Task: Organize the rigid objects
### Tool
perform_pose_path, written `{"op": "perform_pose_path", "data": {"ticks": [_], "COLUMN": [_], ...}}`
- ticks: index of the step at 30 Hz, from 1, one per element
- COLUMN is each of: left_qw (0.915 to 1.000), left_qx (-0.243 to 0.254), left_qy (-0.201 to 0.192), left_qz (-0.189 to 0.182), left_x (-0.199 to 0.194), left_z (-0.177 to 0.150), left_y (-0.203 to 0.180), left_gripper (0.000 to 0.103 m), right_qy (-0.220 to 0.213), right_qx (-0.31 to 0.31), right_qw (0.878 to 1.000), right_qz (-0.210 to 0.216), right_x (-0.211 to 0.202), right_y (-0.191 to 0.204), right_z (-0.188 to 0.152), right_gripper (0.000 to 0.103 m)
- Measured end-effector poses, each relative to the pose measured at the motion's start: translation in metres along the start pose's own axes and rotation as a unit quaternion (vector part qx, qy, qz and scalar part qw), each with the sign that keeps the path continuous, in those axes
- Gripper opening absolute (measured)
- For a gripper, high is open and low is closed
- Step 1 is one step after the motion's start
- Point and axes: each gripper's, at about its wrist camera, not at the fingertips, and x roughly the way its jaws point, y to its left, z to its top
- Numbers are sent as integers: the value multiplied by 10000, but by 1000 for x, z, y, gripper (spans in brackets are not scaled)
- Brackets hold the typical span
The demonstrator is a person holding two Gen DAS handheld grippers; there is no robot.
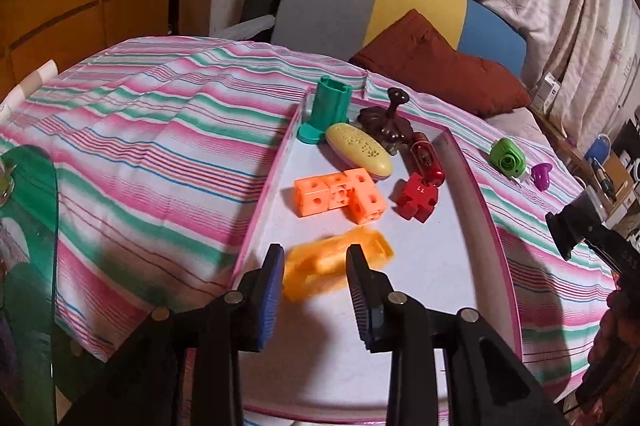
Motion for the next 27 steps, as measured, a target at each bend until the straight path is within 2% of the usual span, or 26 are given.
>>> {"op": "perform_pose_path", "data": {"ticks": [15, 20, 27], "left_qw": [9997, 9999, 9999], "left_qx": [-218, -116, -46], "left_qy": [-57, -89, -85], "left_qz": [-38, -13, 79], "left_x": [-9, -13, -15], "left_z": [-8, -9, -10], "left_y": [1, -6, -9], "left_gripper": [33, 33, 33], "right_qy": [362, 569, 802], "right_qx": [-442, -741, -940], "right_qw": [9928, 9875, 9841], "right_qz": [1052, 1269, 1275], "right_x": [6, 18, 42], "right_y": [83, 107, 122], "right_z": [-6, -13, -17], "right_gripper": [46, 46, 46]}}
